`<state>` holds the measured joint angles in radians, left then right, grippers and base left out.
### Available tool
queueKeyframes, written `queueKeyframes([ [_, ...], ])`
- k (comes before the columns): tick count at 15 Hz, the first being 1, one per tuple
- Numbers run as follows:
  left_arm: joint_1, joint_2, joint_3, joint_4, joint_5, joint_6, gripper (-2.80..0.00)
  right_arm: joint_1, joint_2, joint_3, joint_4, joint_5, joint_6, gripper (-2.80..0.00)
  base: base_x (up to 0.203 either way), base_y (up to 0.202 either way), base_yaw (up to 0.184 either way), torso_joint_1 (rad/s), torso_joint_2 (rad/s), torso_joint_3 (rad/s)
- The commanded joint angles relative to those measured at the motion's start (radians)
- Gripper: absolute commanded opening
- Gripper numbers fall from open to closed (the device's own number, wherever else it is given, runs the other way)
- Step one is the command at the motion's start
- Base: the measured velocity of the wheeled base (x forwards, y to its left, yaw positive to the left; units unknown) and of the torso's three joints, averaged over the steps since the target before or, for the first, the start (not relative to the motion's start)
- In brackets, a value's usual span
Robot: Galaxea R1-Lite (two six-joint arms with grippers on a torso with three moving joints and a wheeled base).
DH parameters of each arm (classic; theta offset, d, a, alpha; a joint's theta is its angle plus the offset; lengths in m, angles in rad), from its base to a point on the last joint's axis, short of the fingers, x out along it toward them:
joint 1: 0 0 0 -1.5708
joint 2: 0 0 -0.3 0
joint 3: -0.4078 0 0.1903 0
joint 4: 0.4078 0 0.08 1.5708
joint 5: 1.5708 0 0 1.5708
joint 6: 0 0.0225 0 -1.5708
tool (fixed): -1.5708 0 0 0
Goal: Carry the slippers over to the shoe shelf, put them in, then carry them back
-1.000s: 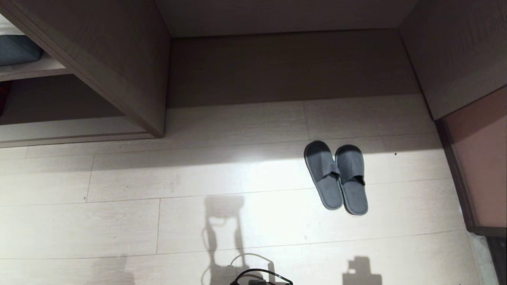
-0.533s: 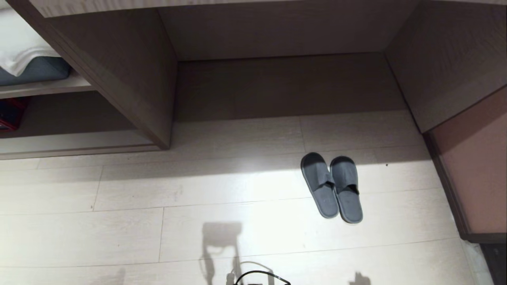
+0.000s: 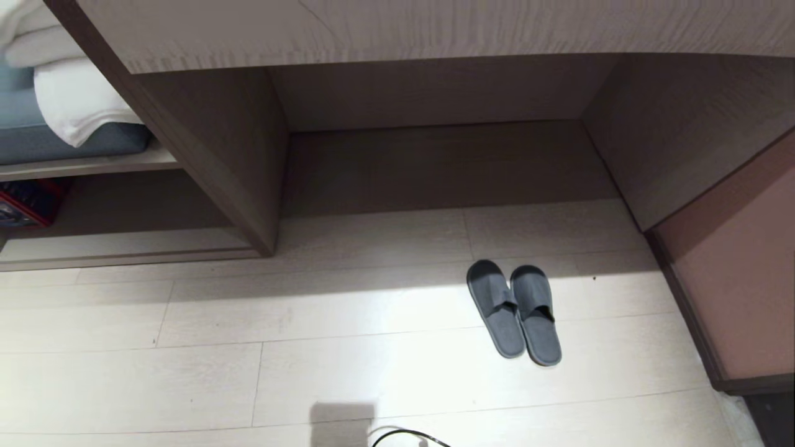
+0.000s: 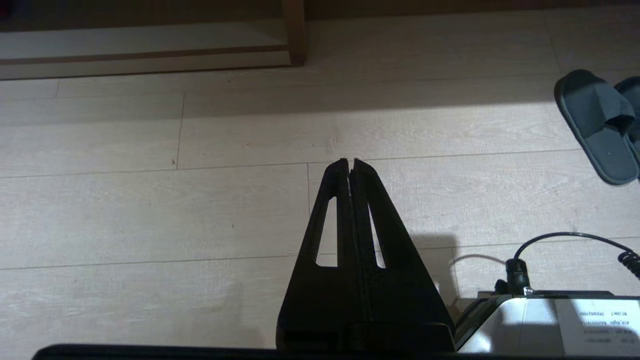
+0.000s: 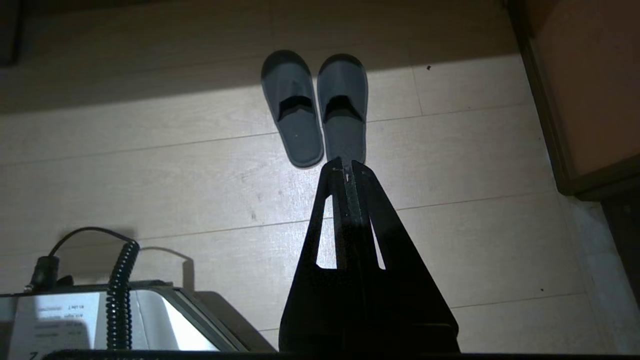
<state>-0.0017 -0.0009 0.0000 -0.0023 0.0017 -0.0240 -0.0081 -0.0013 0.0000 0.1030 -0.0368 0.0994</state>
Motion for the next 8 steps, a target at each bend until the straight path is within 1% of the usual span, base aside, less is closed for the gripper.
queueKeyframes([
  [1, 0.0, -0.001, 0.0, -0.001, 0.0, -0.001, -2.8, 0.0, 0.001, 0.002, 0.0, -0.001, 0.0, -2.8, 0.0, 0.0, 0.0, 0.005, 0.0, 0.204],
  [8, 0.0, -0.001, 0.0, 0.0, 0.0, -0.001, -2.8, 0.0, 0.0, 0.002, 0.0, -0.001, 0.0, -2.8, 0.0, 0.0, 0.0, 0.002, 0.0, 0.201],
])
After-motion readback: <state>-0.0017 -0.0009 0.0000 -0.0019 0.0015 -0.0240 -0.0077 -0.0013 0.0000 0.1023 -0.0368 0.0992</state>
